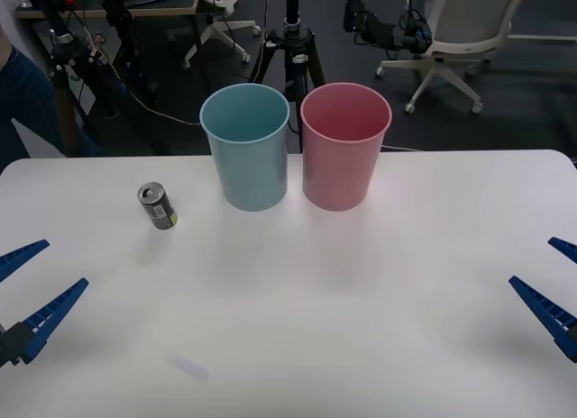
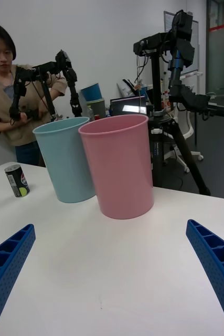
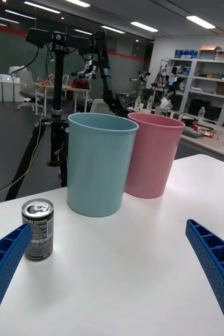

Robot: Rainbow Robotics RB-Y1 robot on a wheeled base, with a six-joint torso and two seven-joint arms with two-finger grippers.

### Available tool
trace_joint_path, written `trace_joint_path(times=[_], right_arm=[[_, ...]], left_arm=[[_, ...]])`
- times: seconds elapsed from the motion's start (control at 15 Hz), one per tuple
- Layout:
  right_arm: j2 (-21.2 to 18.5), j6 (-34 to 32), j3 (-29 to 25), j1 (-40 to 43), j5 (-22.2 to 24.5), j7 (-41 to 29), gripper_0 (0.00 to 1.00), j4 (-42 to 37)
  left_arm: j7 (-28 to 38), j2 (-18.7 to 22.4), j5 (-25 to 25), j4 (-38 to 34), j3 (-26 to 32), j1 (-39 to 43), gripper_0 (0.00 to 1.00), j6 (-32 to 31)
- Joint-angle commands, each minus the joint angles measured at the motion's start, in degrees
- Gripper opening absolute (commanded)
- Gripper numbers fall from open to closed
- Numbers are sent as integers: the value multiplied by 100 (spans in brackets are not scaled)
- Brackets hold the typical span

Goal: Grasp the object on the table and drop it into the matching bin: aluminum can to the light blue bin, PET bottle to the pink bin.

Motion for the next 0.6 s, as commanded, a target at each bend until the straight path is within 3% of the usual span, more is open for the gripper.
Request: trace_joint_path(times=[0.07, 0.4, 0.6], right_arm=[[0, 0, 0, 0, 0, 0, 100, 0], [0, 0, 0, 0, 0, 0, 100, 0], [0, 0, 0, 0, 0, 0, 100, 0]], left_arm=[[-17, -68, -46, 25, -29, 57, 100, -22], [-105, -24, 95, -62, -179, 312, 100, 241], [-677, -24, 262, -62, -478, 399, 100, 1059]])
